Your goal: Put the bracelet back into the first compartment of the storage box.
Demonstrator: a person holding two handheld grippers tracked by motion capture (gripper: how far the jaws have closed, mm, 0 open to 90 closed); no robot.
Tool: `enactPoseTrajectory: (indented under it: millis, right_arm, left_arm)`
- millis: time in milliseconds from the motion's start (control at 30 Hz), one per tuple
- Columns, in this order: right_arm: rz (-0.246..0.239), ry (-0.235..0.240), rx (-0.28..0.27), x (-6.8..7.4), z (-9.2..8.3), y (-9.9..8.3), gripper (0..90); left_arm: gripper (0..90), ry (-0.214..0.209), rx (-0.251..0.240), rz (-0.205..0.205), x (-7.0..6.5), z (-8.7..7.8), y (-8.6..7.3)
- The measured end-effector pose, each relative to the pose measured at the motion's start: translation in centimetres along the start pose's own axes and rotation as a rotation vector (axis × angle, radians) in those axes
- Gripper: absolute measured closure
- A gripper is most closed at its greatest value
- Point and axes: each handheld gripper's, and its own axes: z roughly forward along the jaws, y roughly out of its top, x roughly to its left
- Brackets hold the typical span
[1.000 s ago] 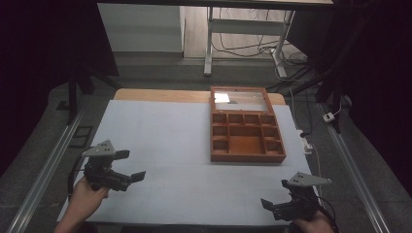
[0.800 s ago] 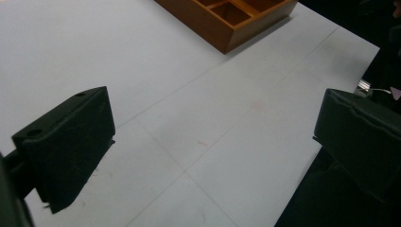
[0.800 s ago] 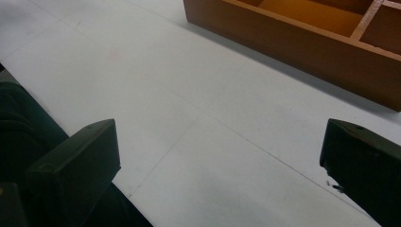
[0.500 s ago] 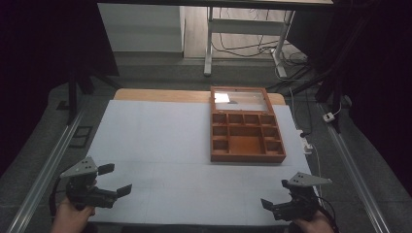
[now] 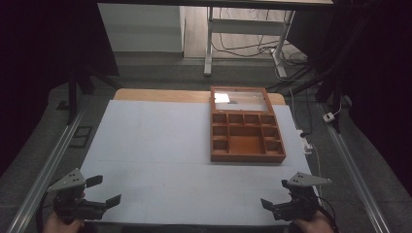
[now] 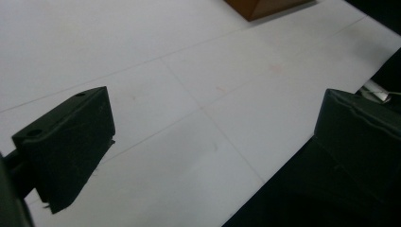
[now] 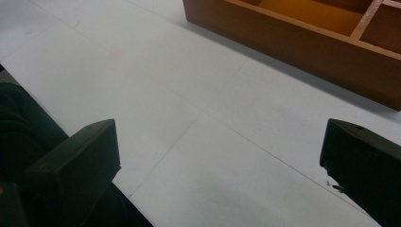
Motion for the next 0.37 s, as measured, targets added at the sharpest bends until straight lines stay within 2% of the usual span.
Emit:
enactPoseTrajectory:
  millis: [167,267,367]
  right_arm:
    - [0.000,-0.002,0.001,0.02,0.01,0.00,0.0]
    - [0.000,-0.004,0.002,0.03,0.03,0.02,0.0]
    - [-0.004,-0.006,0.006,0.02,0.06,-0.01,0.0]
  left_arm:
    - [0.1,0.049,0.065,0.017,-0.12,0.38,-0.58]
    - [0.1,0.073,0.072,0.030,-0.39,0.46,-0.57]
    - [0.1,0.075,0.086,0.029,-0.40,0.62,-0.46]
